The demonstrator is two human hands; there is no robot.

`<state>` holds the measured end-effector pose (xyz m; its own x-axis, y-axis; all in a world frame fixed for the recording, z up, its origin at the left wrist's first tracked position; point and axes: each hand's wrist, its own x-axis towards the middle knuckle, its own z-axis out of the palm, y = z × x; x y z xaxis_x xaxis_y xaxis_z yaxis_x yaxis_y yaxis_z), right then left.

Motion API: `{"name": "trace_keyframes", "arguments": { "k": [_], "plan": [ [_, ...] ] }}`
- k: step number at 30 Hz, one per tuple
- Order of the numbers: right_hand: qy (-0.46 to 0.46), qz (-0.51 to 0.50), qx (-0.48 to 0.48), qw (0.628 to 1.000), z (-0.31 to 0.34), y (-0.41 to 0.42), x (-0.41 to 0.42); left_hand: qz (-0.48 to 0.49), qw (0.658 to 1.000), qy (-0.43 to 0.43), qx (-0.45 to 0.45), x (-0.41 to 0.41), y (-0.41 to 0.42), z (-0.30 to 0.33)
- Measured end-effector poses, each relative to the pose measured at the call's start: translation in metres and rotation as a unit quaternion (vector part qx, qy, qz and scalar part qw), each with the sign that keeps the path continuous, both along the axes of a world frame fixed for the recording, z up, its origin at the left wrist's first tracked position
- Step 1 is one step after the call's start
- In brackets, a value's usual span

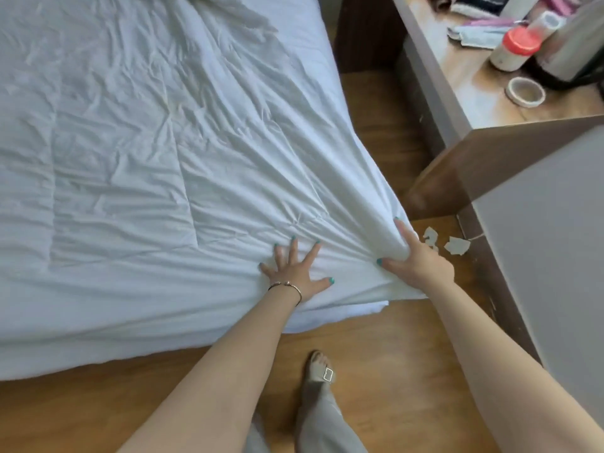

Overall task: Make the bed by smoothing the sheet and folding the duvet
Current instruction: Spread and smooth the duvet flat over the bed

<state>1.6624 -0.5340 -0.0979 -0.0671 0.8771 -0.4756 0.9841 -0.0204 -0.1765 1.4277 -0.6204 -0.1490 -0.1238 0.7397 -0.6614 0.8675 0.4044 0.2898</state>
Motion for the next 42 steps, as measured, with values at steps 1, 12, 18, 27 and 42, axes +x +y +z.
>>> {"name": "trace_keyframes", "arguments": {
  "k": [1,12,18,27,42],
  "plan": [
    [-0.004,-0.007,-0.003,1.000,0.002,0.003,0.018,-0.002,1.000,0.002,-0.004,0.021,0.003,-0.001],
    [-0.056,-0.104,-0.107,0.987,-0.072,-0.006,0.003,-0.070,0.994,0.003,-0.081,0.025,-0.023,-0.021],
    [-0.067,0.073,-0.013,0.995,-0.082,-0.039,-0.059,0.030,0.997,0.004,-0.065,-0.054,-0.045,-0.019],
    [0.093,0.288,-0.142,0.942,-0.080,-0.136,-0.325,0.108,0.988,0.077,-0.081,-0.269,-0.147,-0.031],
    [0.065,0.434,-0.207,0.875,-0.064,-0.297,-0.627,0.213,0.967,0.059,-0.124,-0.561,-0.388,-0.013]
  ]
}}
